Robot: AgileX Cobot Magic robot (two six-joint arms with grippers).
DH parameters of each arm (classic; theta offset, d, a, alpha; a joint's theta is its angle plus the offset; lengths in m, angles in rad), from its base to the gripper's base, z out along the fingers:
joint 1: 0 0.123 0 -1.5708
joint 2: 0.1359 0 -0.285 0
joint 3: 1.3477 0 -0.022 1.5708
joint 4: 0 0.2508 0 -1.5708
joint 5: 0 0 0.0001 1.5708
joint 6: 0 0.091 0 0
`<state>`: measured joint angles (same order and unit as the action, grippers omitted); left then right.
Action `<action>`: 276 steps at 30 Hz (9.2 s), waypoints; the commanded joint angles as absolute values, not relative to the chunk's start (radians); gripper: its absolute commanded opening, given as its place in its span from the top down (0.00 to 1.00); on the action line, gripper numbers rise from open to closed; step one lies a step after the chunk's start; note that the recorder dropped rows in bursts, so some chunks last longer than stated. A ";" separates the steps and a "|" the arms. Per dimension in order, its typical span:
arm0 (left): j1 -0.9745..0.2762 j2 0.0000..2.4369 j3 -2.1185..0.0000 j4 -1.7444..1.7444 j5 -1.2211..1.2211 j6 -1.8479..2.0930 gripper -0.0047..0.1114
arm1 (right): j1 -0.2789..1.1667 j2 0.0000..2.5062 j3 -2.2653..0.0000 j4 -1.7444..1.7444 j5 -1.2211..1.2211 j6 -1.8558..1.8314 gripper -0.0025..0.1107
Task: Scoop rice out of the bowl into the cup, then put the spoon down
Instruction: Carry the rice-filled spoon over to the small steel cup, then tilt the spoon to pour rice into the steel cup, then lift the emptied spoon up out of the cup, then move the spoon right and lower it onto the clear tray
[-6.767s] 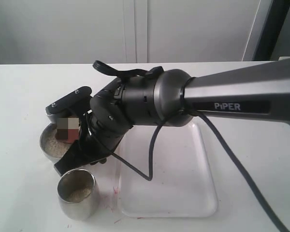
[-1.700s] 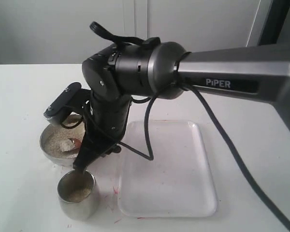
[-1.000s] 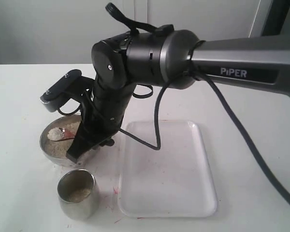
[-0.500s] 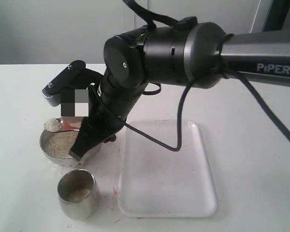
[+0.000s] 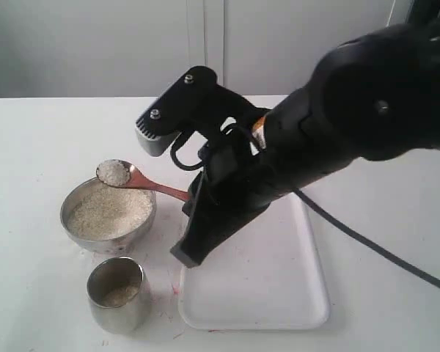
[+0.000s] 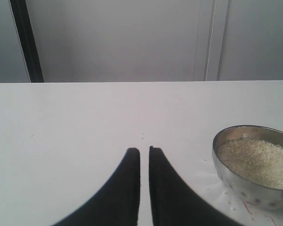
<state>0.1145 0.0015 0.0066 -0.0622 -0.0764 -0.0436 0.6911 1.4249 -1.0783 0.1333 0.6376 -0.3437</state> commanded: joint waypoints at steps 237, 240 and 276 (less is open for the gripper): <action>0.105 0.000 0.000 -0.067 -0.081 -0.049 0.84 | 1.346 1.561 -0.966 -1.035 1.071 0.347 0.98; 0.105 0.000 0.000 -0.067 -0.081 -0.049 0.84 | 1.348 1.561 -0.966 -1.033 1.071 0.358 0.98; 0.105 0.000 0.000 -0.067 -0.081 -0.049 0.84 | 1.085 1.103 -0.942 -0.716 1.220 0.982 0.98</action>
